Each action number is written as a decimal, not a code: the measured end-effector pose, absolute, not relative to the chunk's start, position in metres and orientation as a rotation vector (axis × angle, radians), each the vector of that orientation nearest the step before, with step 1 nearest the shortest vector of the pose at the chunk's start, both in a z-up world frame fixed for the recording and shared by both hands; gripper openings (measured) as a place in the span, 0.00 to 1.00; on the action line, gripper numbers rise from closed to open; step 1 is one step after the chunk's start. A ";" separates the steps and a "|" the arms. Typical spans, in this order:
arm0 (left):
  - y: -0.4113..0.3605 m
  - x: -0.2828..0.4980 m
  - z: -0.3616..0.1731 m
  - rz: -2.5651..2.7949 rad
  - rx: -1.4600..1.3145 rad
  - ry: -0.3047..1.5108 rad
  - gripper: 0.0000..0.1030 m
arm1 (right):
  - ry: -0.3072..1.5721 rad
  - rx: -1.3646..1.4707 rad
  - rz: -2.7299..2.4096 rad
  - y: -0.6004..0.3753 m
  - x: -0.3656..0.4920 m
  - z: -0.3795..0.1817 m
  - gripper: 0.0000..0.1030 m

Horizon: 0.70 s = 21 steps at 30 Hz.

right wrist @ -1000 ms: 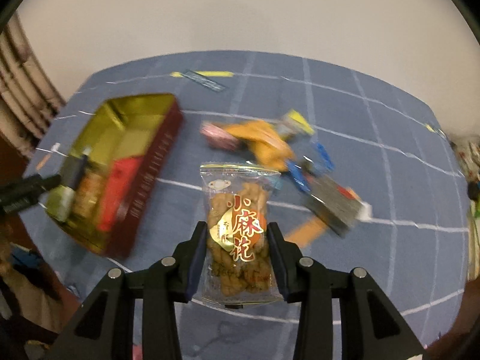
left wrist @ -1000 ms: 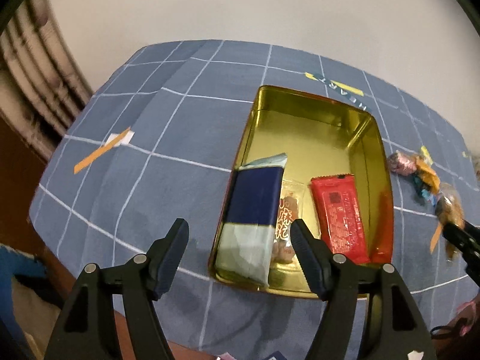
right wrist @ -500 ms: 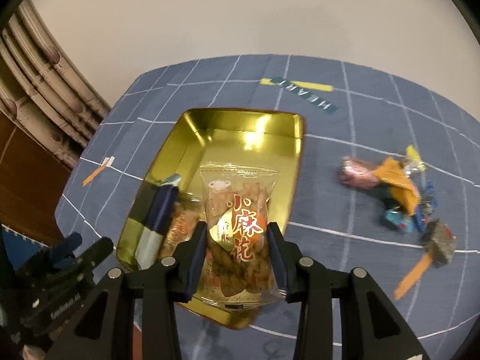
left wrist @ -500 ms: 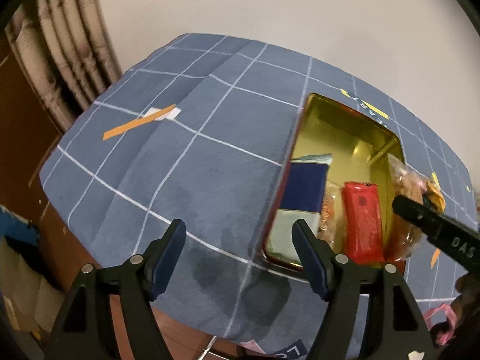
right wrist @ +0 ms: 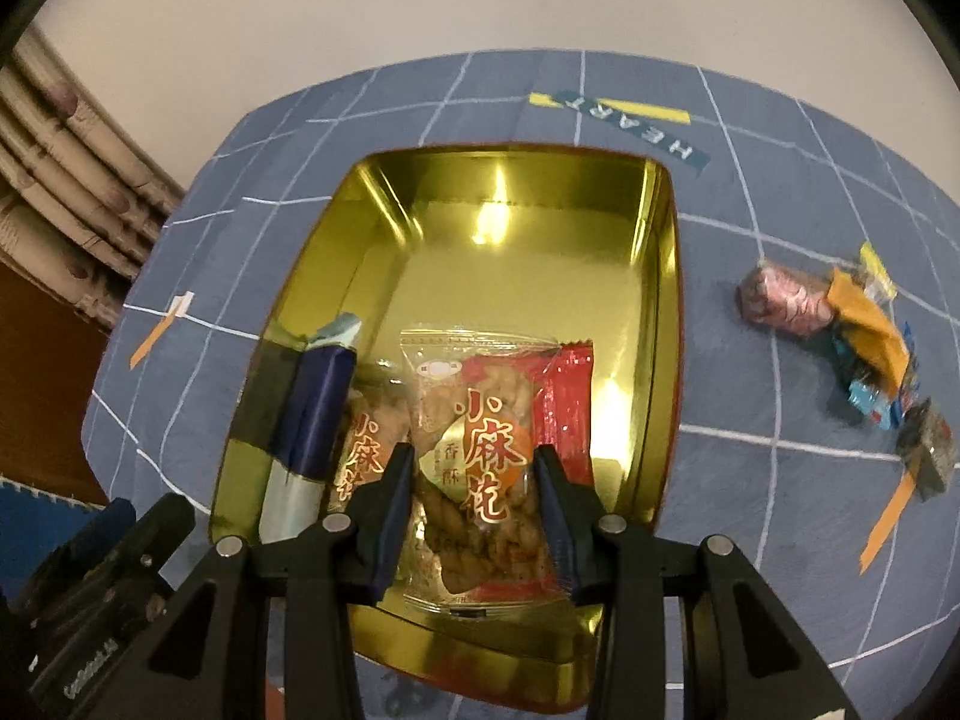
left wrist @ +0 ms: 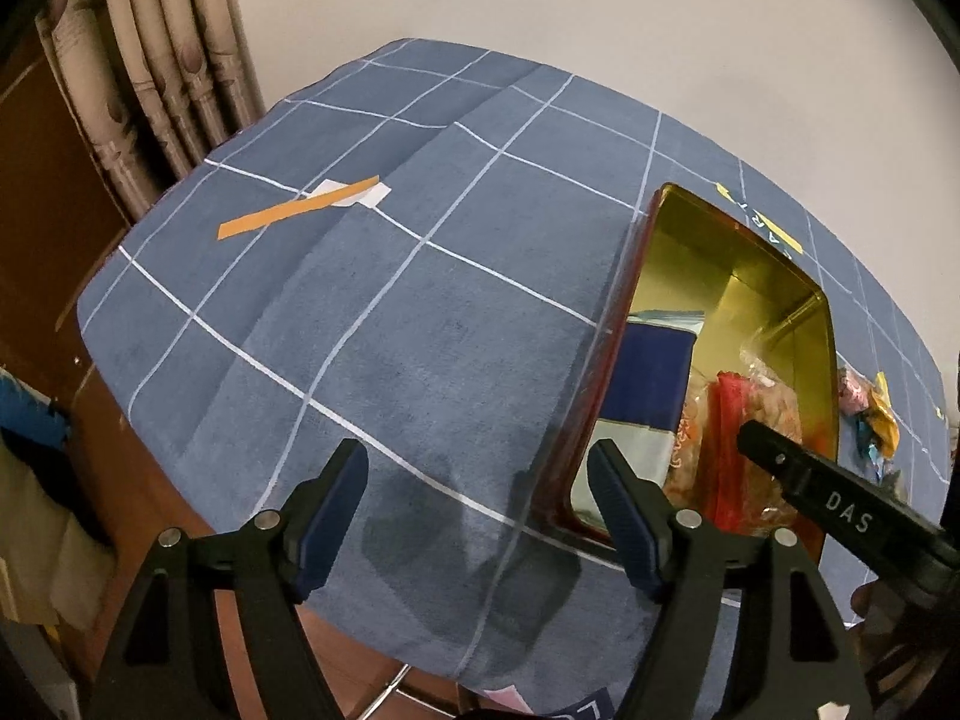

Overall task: Organize snacks
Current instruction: 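Carry the clear snack bag into the gold tin and open the right tool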

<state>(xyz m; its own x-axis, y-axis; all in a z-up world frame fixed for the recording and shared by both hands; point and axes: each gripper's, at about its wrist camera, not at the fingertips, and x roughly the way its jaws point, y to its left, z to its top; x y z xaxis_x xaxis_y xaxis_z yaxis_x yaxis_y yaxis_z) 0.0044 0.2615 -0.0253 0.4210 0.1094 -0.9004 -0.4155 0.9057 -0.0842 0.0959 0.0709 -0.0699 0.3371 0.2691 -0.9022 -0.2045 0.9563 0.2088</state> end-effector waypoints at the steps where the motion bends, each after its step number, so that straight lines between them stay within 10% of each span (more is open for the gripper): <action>1: 0.262 0.005 -0.026 0.338 -0.315 1.093 0.70 | 1.194 0.066 0.307 0.071 0.096 -0.071 0.39; 21: 0.258 0.006 -0.028 0.331 -0.303 1.102 0.71 | 1.247 0.122 0.325 0.071 0.092 -0.083 0.40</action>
